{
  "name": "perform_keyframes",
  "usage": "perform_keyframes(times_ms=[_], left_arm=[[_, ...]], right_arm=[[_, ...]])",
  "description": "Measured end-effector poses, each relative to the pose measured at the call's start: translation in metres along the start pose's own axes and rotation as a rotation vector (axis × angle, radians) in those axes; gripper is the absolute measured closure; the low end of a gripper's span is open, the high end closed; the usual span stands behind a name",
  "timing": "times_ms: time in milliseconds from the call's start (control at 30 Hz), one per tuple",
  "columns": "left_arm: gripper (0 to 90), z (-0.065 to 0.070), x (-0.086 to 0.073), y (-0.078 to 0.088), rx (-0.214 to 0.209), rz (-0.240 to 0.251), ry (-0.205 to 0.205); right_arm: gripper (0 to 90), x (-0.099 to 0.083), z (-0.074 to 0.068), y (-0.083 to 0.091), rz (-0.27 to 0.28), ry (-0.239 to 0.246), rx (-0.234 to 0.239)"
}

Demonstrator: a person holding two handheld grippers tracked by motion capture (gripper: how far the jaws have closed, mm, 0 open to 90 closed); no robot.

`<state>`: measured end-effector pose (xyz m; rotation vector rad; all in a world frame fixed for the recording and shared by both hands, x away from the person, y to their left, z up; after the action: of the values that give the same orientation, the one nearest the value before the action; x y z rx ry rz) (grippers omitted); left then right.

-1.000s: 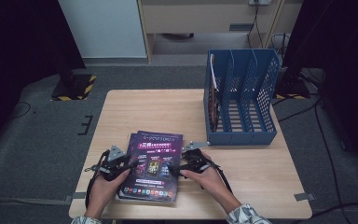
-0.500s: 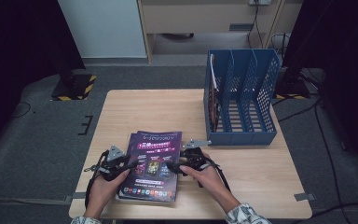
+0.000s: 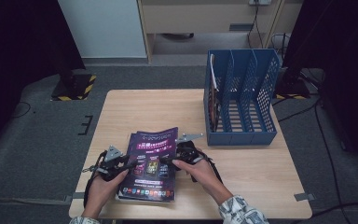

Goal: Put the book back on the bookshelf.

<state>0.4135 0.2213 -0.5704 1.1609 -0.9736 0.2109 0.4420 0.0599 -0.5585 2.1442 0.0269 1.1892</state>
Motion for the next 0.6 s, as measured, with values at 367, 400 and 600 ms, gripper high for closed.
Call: perform_keyframes(times_ms=[367,400,600], left_arm=[[53.1,0.0,-0.001,0.0,-0.001,0.004,0.001],[53.1,0.0,-0.001,0.0,0.0,0.005,-0.001],[52.6,0.0,-0.001,0.0,-0.006,0.009,0.008]], right_arm=[[28.2,0.013,-0.003,-0.012,-0.026,0.009,-0.007],[28.7,0.014,-0.003,-0.012,-0.027,0.01,-0.008],[30.9,0.023,-0.005,-0.019,-0.037,0.015,-0.019]])
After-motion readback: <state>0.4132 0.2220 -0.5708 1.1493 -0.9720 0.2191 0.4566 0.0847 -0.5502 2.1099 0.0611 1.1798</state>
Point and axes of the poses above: each handheld gripper's, and its own axes: y roughly backward along the jaws, x roughly out of its top, z roughly to its right, the point moved 10 cm from there along -y, roughly forward along the jaws, and after that the axes turned 3 degrees about -z, right-handed, at the moved point
